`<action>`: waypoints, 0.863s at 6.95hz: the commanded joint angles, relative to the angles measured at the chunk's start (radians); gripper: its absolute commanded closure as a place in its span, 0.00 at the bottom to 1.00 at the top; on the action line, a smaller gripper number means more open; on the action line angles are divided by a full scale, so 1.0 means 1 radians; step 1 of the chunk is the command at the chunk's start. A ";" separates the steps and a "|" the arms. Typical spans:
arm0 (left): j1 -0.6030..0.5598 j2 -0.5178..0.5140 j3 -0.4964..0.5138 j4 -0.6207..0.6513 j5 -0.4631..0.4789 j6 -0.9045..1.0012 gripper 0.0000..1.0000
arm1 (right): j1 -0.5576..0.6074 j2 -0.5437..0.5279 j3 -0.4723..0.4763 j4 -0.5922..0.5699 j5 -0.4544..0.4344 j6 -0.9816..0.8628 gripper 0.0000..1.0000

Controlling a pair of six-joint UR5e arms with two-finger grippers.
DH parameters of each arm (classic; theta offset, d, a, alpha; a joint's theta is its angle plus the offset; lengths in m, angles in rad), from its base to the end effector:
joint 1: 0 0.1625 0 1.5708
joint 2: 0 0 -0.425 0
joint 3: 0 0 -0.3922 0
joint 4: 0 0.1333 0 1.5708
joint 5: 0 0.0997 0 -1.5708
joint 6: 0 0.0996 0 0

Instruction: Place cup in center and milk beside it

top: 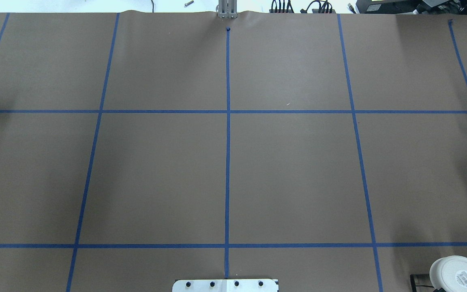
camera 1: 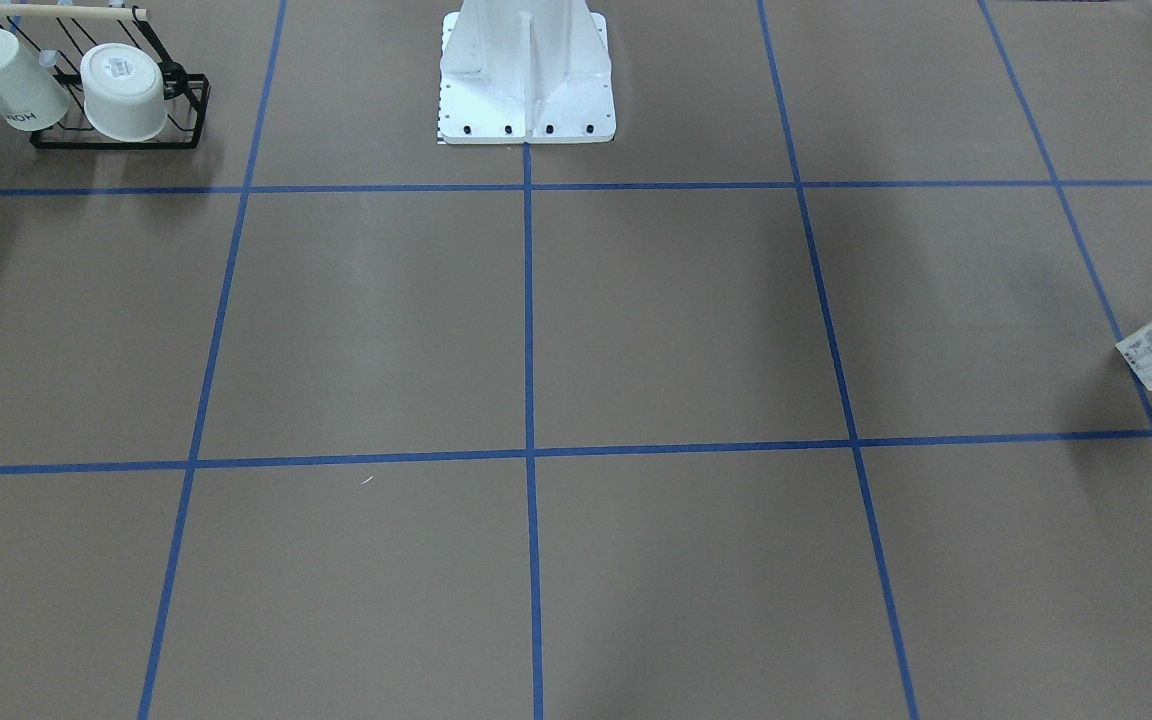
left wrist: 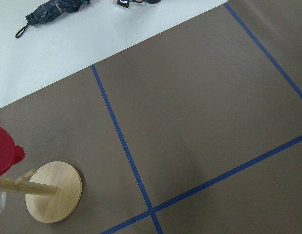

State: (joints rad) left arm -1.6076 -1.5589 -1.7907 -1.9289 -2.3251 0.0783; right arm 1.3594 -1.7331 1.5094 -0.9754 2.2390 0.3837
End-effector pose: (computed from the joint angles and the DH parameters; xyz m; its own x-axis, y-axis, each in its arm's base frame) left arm -0.0835 -0.4990 0.5143 0.7419 0.4052 -0.5342 -0.0271 0.8142 0.5799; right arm -0.0213 -0.4404 0.7055 0.7411 -0.0157 0.6713 -0.0883 0.9888 0.1207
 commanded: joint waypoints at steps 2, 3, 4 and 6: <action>0.000 0.000 -0.001 -0.002 0.001 0.000 0.01 | -0.005 -0.054 0.009 0.052 0.005 0.004 0.44; 0.000 0.005 -0.001 -0.002 0.000 0.000 0.01 | -0.005 -0.057 0.023 0.052 0.005 0.004 0.44; 0.000 0.007 0.000 -0.002 0.000 0.000 0.01 | -0.005 -0.060 0.022 0.052 0.001 0.004 0.44; 0.000 0.007 0.005 -0.002 0.001 0.001 0.01 | -0.008 -0.059 0.020 0.050 -0.002 0.004 0.64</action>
State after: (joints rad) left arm -1.6076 -1.5528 -1.7878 -1.9313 -2.3245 0.0786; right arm 1.3529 -1.7913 1.5301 -0.9246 2.2388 0.3875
